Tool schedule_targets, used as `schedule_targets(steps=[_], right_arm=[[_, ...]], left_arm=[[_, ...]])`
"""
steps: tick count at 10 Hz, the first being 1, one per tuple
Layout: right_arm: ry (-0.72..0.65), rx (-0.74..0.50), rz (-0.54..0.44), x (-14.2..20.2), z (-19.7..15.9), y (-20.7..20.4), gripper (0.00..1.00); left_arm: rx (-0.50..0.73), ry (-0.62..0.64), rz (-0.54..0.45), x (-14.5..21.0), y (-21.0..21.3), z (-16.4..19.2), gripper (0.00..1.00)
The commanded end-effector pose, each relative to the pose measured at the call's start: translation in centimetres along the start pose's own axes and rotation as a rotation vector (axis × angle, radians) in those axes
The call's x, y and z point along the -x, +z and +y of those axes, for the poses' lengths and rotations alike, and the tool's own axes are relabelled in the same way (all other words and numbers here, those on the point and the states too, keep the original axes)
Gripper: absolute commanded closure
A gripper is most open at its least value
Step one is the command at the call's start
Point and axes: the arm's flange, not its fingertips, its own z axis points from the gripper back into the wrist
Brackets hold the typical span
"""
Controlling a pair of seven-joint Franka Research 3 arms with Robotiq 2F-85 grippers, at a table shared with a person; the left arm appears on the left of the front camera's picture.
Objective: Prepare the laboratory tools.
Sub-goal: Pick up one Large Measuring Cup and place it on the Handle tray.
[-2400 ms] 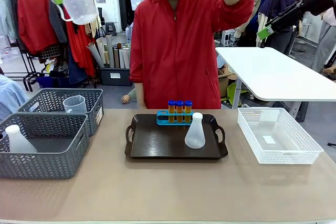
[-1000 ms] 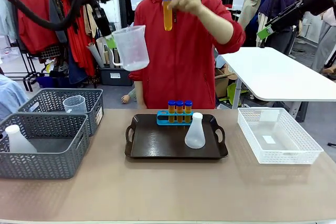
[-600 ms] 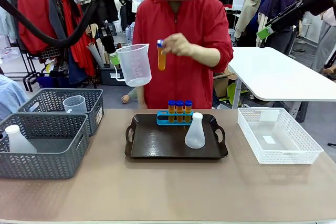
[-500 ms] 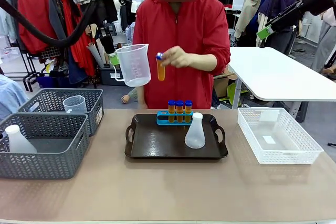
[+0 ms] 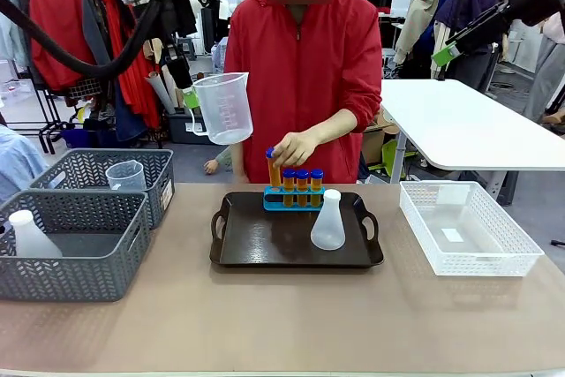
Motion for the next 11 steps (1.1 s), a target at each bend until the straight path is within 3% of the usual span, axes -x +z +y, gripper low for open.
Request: schedule_targets(steps=[1,11], right_arm=[[0.003,-0.002,-0.008,-0.04,0.00,0.12,0.00],[0.003,-0.002,-0.008,-0.04,0.00,0.12,0.00]], left_arm=[[-0.003,0.002,-0.001,0.16,0.19,-0.04,1.00],[-0.003,0.002,-0.001,0.16,0.19,-0.04,1.00]])
